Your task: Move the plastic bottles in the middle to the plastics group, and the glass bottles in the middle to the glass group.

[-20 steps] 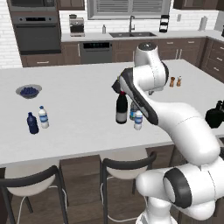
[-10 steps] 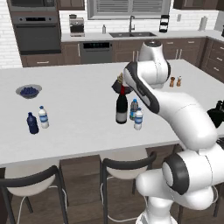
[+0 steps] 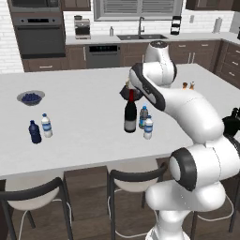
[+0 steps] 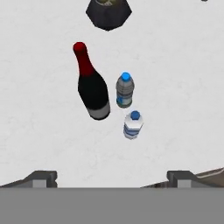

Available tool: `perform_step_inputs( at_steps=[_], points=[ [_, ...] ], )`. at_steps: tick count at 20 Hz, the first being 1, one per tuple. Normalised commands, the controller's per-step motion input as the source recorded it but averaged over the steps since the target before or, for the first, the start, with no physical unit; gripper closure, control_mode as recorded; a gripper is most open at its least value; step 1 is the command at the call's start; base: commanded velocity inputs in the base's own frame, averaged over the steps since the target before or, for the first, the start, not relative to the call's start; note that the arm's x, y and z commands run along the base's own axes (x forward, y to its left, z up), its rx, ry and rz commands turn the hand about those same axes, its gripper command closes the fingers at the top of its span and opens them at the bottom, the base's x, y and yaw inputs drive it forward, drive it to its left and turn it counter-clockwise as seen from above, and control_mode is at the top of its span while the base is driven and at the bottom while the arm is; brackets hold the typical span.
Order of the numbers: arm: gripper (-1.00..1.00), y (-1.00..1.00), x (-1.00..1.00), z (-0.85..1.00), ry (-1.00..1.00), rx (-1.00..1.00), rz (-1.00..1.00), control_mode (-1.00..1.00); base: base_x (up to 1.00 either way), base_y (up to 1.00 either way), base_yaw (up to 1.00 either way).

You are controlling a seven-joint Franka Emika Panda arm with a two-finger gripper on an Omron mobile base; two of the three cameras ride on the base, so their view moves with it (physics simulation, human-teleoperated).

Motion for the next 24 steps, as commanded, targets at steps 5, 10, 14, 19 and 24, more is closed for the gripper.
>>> perform_step_inputs(
  at_steps=[5,10,14,19,24],
  points=[
    [-1.00,0.00,0.26,-0.08,0.02,0.00,0.08,-1.00,0.00,0.00,0.00],
    [-1.00,0.03,0.31,-0.13,0.04,0.00,0.09,-1.00,0.00,0.00,0.00],
    [-1.00,0.03,0.33,-0.18,0.06,0.00,0.11,-1.00,0.00,0.00,0.00],
    [-1.00,0.00,0.24,-0.17,0.07,0.00,0.13,-1.00,0.00,0.00,0.00],
    [-1.00,0.01,0.27,-0.16,0.08,0.00,0.08,-1.00,0.00,0.00,0.00]
  ],
)
